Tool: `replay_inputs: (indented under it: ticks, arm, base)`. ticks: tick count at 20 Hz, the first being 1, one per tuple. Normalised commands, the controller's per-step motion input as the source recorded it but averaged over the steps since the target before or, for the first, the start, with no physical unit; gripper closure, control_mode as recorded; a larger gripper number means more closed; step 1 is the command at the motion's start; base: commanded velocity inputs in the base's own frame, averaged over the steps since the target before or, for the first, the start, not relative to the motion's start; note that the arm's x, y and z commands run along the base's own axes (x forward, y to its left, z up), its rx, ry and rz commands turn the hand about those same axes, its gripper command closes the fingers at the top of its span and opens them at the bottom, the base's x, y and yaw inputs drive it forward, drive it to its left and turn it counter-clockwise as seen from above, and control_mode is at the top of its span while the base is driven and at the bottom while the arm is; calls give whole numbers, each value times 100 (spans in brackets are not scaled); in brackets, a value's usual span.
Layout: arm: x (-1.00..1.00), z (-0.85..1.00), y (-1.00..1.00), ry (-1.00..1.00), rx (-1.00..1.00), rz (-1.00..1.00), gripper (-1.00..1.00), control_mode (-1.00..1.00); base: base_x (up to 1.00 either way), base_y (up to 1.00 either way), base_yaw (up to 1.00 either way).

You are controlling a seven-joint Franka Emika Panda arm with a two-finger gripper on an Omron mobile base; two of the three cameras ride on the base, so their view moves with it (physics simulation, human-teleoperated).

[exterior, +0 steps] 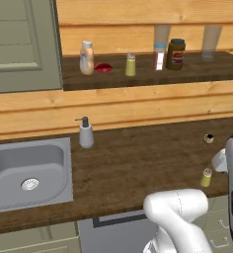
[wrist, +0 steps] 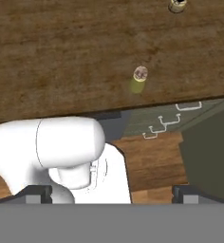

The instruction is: Put the shaker and condiment bottle from the counter next to their counterparts in the cabinet.

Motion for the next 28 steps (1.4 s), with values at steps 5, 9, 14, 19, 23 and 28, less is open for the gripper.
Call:
replay_inputs:
  ticks: [5,9,14,19,23,28]
  arm:
    - [18,0,-7,0,0,0,-100,-100]
    - [0,-33,-37,0,0,0,-100,-100]
    - [0,-42,-42,0,0,0,-100,-100]
    - [11,-7,0,0,0,-1,-100,-100]
    - [74,-12,0,1,-1,-3,-100,-100]
    - [17,0,0,0,0,0,-100,-100]
  base:
    - [0,0,0]
    - [0,0,0]
    - [0,0,0]
    - [0,0,0]
    - [0,0,0]
    - [0,0,0]
